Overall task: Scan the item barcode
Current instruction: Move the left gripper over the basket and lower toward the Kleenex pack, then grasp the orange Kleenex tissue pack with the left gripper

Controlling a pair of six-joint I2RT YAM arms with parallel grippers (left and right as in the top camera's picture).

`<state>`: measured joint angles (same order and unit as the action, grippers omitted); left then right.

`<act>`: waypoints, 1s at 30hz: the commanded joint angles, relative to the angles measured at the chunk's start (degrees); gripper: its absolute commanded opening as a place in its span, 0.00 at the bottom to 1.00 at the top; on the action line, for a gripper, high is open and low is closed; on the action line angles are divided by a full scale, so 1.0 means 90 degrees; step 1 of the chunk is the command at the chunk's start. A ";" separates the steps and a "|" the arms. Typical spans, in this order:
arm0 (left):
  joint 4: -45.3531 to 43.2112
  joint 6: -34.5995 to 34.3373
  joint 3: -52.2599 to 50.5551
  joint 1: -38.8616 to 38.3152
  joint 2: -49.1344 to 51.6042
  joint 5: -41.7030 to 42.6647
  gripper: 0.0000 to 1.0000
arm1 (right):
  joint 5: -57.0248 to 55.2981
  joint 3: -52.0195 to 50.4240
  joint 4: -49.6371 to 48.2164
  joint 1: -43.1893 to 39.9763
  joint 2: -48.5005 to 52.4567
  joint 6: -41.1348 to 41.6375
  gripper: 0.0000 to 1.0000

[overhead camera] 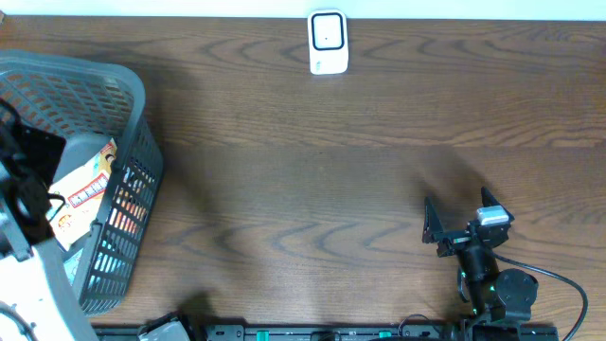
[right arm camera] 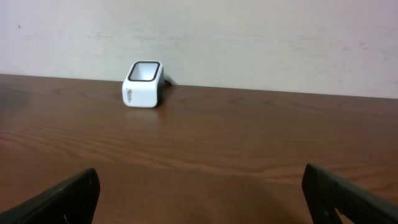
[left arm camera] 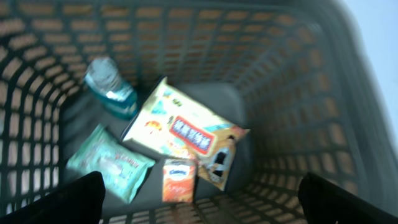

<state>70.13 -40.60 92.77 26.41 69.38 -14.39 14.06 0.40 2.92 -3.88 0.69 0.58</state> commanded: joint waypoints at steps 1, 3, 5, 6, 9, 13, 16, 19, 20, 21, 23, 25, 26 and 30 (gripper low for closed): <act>0.0104 -0.0661 -0.0080 0.0163 0.0386 -0.0143 0.99 | -0.0051 -0.0010 0.0034 0.0015 -0.0041 -0.0073 0.99; 0.0109 -0.0697 -0.0189 0.0170 0.0631 -0.0143 0.99 | -0.0049 -0.0010 0.0034 0.0015 -0.0041 -0.0073 0.99; 0.0112 -0.0695 -0.0296 0.0170 0.0906 -0.0124 0.99 | -0.0051 -0.0010 0.0034 0.0015 -0.0041 -0.0073 0.99; 0.0126 -0.0692 -0.0347 0.0170 0.1044 -0.0097 0.99 | -0.0051 -0.0010 0.0034 0.0015 -0.0041 -0.0073 0.99; 0.0253 -0.0690 -0.0435 0.0170 0.1474 0.0080 0.99 | -0.0049 -0.0010 0.0034 0.0015 -0.0041 -0.0073 0.99; 0.0435 -0.0568 -0.0515 0.0170 0.2033 0.0367 0.99 | -0.0051 -0.0010 0.0034 0.0015 -0.0041 -0.0073 0.99; 0.0488 -0.0576 -0.0702 0.0170 0.2382 0.0546 0.99 | -0.0051 -0.0010 0.0034 0.0015 -0.0041 -0.0073 0.99; 0.0423 -0.0619 -0.1037 0.0170 0.2642 0.0551 0.99 | -0.0051 -0.0010 0.0034 0.0015 -0.0041 -0.0073 0.99; 0.0374 -0.0622 -0.1180 0.0170 0.2701 0.0551 0.99 | -0.0049 -0.0010 0.0034 0.0015 -0.0041 -0.0073 0.99; 0.0289 -0.0622 -0.1343 0.0170 0.2742 0.0551 0.99 | -0.0051 -0.0010 0.0034 0.0015 -0.0041 -0.0073 0.99; 0.0041 -0.0622 -0.1702 0.0170 0.2771 0.0554 0.99 | -0.0051 -0.0010 0.0034 0.0015 -0.0041 -0.0073 0.99; -0.0226 -0.0622 -0.2076 0.0170 0.2771 0.0554 0.99 | -0.0051 -0.0010 0.0034 0.0015 -0.0041 -0.0073 0.99; -0.0347 -0.0622 -0.2237 0.0170 0.2771 0.0554 0.99 | -0.0051 -0.0010 0.0034 0.0015 -0.0041 -0.0073 0.99; -0.0930 -0.0614 -0.2790 0.0165 0.2771 0.0554 0.99 | -0.0049 -0.0010 0.0034 0.0015 -0.0041 -0.0073 0.99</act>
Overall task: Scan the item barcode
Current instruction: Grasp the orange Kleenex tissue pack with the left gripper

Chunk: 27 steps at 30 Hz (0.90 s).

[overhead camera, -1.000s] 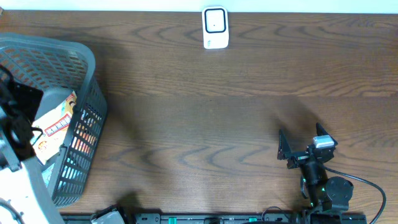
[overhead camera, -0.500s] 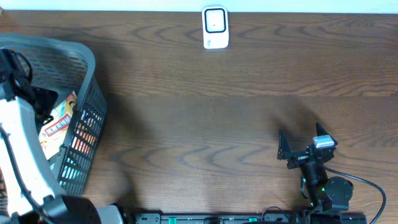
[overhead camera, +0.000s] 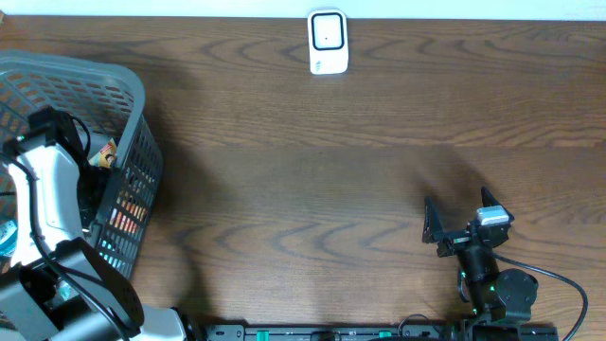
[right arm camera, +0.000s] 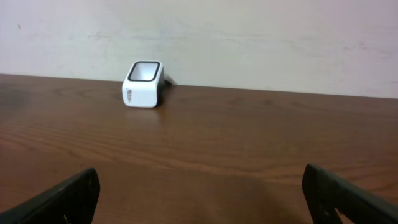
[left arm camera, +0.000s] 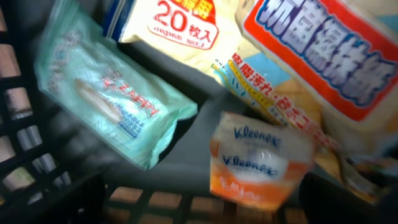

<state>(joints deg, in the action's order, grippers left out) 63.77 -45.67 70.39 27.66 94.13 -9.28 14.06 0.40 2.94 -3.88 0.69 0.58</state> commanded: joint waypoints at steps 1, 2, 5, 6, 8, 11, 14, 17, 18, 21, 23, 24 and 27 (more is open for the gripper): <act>-0.0379 -0.0046 -0.0423 0.0027 0.0022 -0.0012 0.99 | -0.0051 -0.0010 0.0032 0.0015 -0.0041 -0.0073 0.99; -0.0505 -0.0022 -0.0517 0.0024 0.0022 0.0010 0.99 | -0.0049 -0.0010 0.0032 0.0015 -0.0041 -0.0073 0.99; -0.0991 0.0204 -0.0821 0.0027 0.0022 0.0330 0.99 | -0.0051 -0.0010 0.0032 0.0015 -0.0041 -0.0073 0.99; -0.1144 0.0289 -0.0899 0.0027 0.0022 0.0481 0.99 | -0.0051 -0.0010 0.0032 0.0015 -0.0041 -0.0073 0.99; -0.1426 0.0457 -0.1027 0.0027 0.0022 0.0716 0.99 | -0.0051 -0.0010 0.0032 0.0015 -0.0041 -0.0073 0.99; -0.1710 0.0568 -0.1166 0.0027 0.0022 0.0818 0.99 | -0.0051 -0.0010 0.0032 0.0015 -0.0041 -0.0073 0.99; -0.1790 0.0571 -0.1236 0.0027 0.0022 0.0818 0.99 | -0.0049 -0.0010 0.0032 0.0015 -0.0041 -0.0073 0.99; -0.1790 0.0571 -0.1263 0.0027 0.0022 0.0821 0.99 | -0.0051 -0.0010 0.0032 0.0015 -0.0041 -0.0073 0.99; -0.1790 0.0571 -0.1277 0.0024 0.0022 0.0821 0.99 | -0.0051 -0.0010 0.0032 0.0015 -0.0041 -0.0073 0.99; -0.1790 0.0571 -0.1358 0.0027 0.0022 0.0818 1.00 | -0.0051 -0.0010 0.0032 0.0015 -0.0041 -0.0073 0.99; -0.1821 0.0568 -0.1477 0.0027 0.0022 0.0799 0.99 | -0.0049 -0.0010 0.0032 0.0015 -0.0041 -0.0073 0.99; -0.1875 0.0571 -0.1566 0.0027 0.0022 0.0792 0.98 | -0.0051 -0.0010 0.0032 0.0015 -0.0041 -0.0073 0.99; -0.2174 0.0568 -0.1911 0.0027 0.0022 0.0792 0.97 | -0.0049 -0.0010 0.0032 0.0015 -0.0041 -0.0073 0.99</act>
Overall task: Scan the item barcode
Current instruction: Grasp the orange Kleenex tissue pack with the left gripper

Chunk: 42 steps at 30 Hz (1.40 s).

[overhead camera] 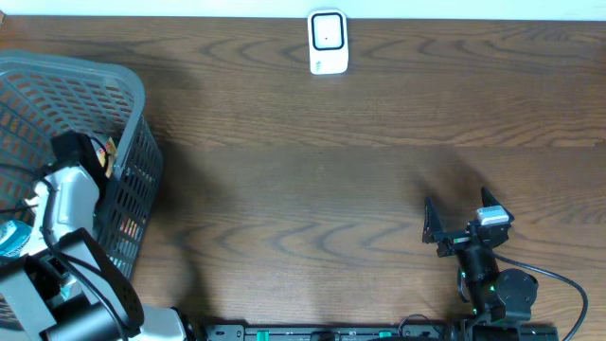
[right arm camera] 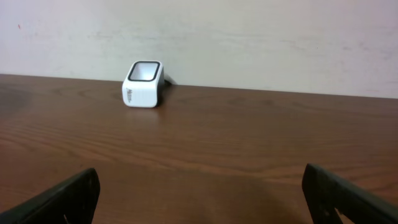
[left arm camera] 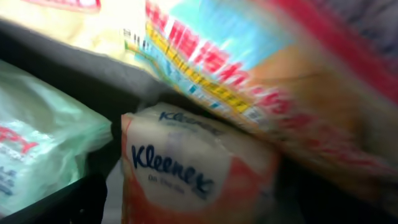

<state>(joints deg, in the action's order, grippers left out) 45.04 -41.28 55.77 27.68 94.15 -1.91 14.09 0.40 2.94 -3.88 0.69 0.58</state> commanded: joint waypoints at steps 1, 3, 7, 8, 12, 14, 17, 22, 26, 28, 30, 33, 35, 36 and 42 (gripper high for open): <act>-0.0223 0.0083 -0.0418 0.0024 0.0019 -0.0029 0.97 | -0.0053 -0.0010 0.0029 0.0015 -0.0041 -0.0073 0.99; -0.0495 0.0080 -0.0668 0.0024 0.0019 -0.0036 0.96 | -0.0053 -0.0010 0.0032 0.0015 -0.0041 -0.0073 0.99; -0.0758 0.0083 -0.0974 0.0024 0.0019 -0.0075 0.73 | -0.0051 -0.0010 0.0032 0.0015 -0.0041 -0.0073 0.99; -0.0758 0.0083 -0.0974 0.0024 0.0019 -0.0073 0.70 | -0.0053 -0.0010 0.0032 0.0015 -0.0041 -0.0073 0.99; -0.0755 0.0090 -0.0937 0.0029 0.0012 -0.0073 0.57 | -0.0053 -0.0010 0.0032 0.0015 -0.0041 -0.0073 0.99; -0.0750 0.0221 -0.0891 0.0029 -0.0019 -0.0070 0.45 | -0.0053 -0.0010 0.0032 0.0015 -0.0041 -0.0073 1.00; -0.0680 0.0500 -0.0731 0.0032 -0.0138 -0.0070 0.41 | -0.0051 -0.0010 0.0032 0.0015 -0.0041 -0.0073 0.99; -0.0180 0.0631 -0.0134 0.0029 -0.0733 -0.0070 0.41 | -0.0053 -0.0010 0.0032 0.0015 -0.0041 -0.0073 0.99; 0.0253 0.0634 0.0493 0.0029 -0.1396 -0.0070 0.41 | -0.0053 -0.0010 0.0032 0.0015 -0.0041 -0.0073 0.99; 0.0449 0.0634 0.0809 0.0029 -0.1758 -0.0070 0.41 | -0.0053 -0.0010 0.0032 0.0015 -0.0041 -0.0073 0.99; 0.0624 0.0629 0.1134 0.0029 -0.2198 -0.0056 0.41 | -0.0053 -0.0010 0.0032 0.0015 -0.0041 -0.0073 0.99; 0.0806 0.0627 0.1467 0.0029 -0.2909 0.0342 0.41 | -0.0053 -0.0010 0.0032 0.0015 -0.0041 -0.0073 0.99; 0.0826 0.0627 0.1559 0.0029 -0.3398 0.0697 0.41 | -0.0051 -0.0010 0.0032 0.0015 -0.0041 -0.0073 0.99; 0.0821 0.0605 0.1571 0.0029 -0.3687 0.0872 0.41 | -0.0053 -0.0010 0.0032 0.0015 -0.0041 -0.0073 0.99; 0.0767 0.0561 0.1569 0.0022 -0.5200 0.1736 0.41 | -0.0053 -0.0010 0.0032 0.0015 -0.0041 -0.0073 0.99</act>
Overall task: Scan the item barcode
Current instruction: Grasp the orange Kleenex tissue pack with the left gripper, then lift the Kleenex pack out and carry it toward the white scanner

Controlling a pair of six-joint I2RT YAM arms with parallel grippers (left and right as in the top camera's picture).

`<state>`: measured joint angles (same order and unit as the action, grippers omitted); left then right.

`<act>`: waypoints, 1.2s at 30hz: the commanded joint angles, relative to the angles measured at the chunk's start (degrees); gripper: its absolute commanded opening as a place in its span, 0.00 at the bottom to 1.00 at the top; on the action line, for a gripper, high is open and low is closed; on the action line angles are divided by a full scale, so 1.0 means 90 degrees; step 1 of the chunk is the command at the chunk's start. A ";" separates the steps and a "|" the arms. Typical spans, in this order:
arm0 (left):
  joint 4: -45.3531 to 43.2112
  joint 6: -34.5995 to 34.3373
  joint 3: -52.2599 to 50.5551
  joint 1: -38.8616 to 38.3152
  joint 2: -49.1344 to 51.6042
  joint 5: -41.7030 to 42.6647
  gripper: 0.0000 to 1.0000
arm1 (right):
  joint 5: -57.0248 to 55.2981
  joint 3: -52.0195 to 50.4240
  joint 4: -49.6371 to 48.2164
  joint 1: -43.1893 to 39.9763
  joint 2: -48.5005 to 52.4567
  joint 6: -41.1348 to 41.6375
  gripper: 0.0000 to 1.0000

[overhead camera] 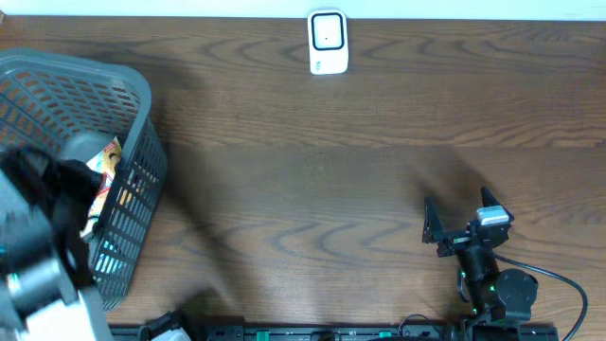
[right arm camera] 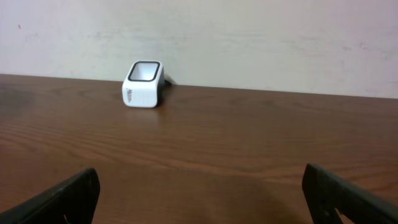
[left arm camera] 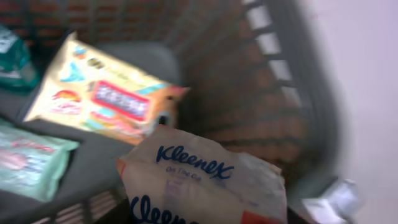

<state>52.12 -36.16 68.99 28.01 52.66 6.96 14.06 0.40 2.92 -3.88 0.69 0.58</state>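
Observation:
The Kleenex tissue pack (left arm camera: 205, 180), white and orange with blue lettering, fills the bottom of the left wrist view. My left gripper (left arm camera: 202, 214) is shut on it, its fingers hidden behind the pack, which hangs above the floor of the grey basket (overhead camera: 137, 95). The left arm (overhead camera: 38, 237) is a blur over the basket in the overhead view. The white barcode scanner (overhead camera: 328, 43) stands at the table's far edge and also shows as the scanner (right arm camera: 143, 84). My right gripper (overhead camera: 453, 225) rests open near the front right, nothing between its fingers.
Down in the basket lie a yellow snack bag (left arm camera: 102, 102), a pale green wipes pack (left arm camera: 31, 165) and a teal item (left arm camera: 9, 53). The basket wall (left arm camera: 273, 93) rises to the right of the held pack. Brown table (overhead camera: 312, 189) stretches between basket and scanner.
My left gripper was low in the basket, right against the Kleenex pack. Now it holds the pack well above the basket floor, and the other items look small below. The right arm has not moved.
At first my left gripper looked down into the basket from above, open, with the items far below. Then it was lower, near the Kleenex pack, then right up against it. Now the pack is gripped and raised. The right gripper stayed open throughout.

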 commanded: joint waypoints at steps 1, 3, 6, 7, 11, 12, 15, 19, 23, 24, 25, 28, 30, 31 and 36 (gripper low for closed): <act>-0.0032 -0.0007 0.0100 -0.0022 -0.0775 0.0935 0.41 | -0.0051 -0.0010 0.0034 0.0015 -0.0041 -0.0073 0.99; -0.0005 -0.0007 0.0100 -0.0197 -0.0954 0.1338 0.41 | -0.0049 -0.0010 0.0034 0.0015 -0.0041 -0.0073 0.99; -0.0177 -0.0010 0.0087 -0.0629 -0.0967 0.1911 0.41 | -0.0051 -0.0010 0.0034 0.0015 -0.0041 -0.0073 0.99; -0.0257 -0.0007 0.0085 -0.0809 -0.0945 0.2013 0.41 | -0.0051 -0.0010 0.0034 0.0015 -0.0041 -0.0073 0.99; -0.0401 -0.0005 0.0070 -0.1620 -0.0835 0.2008 0.41 | -0.0049 -0.0010 0.0034 0.0015 -0.0041 -0.0073 0.99; -0.0435 -0.0005 0.0068 -0.1848 -0.0816 0.2004 0.41 | -0.0049 -0.0010 0.0034 0.0015 -0.0041 -0.0073 0.99; -0.0568 0.0044 0.0068 -0.2533 -0.0704 0.1987 0.41 | -0.0051 -0.0010 0.0034 0.0015 -0.0041 -0.0073 0.99; -0.0644 0.0182 0.0068 -0.3597 -0.0418 0.1469 0.41 | -0.0049 -0.0010 0.0034 0.0015 -0.0041 -0.0073 0.99; -0.0641 0.0260 0.0063 -0.4799 0.0063 0.0741 0.41 | -0.0051 -0.0010 0.0034 0.0015 -0.0041 -0.0073 0.99; -0.0641 0.0257 0.0063 -0.5102 0.0219 0.0512 0.41 | -0.0051 -0.0010 0.0034 0.0015 -0.0041 -0.0073 0.99; -0.0639 0.0257 0.0063 -0.5401 0.0396 0.0274 0.41 | -0.0051 -0.0010 0.0034 0.0015 -0.0041 -0.0073 0.99; -0.0631 0.0355 0.0061 -0.6224 0.0986 -0.0408 0.41 | -0.0051 -0.0010 0.0034 0.0015 -0.0041 -0.0073 0.99; -0.0600 0.0350 0.0061 -0.6674 0.1404 -0.0860 0.41 | -0.0049 -0.0010 0.0034 0.0015 -0.0041 -0.0073 0.99; -0.0585 0.0350 0.0063 -0.6856 0.1610 -0.1035 0.41 | -0.0051 -0.0010 0.0034 0.0015 -0.0041 -0.0073 0.99; -0.0583 0.0350 0.0063 -0.7373 0.2569 -0.1314 0.41 | -0.0051 -0.0010 0.0034 0.0015 -0.0041 -0.0073 0.99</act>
<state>46.52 -34.04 69.25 -36.56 71.99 0.34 14.09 0.40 2.94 -3.88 0.69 0.58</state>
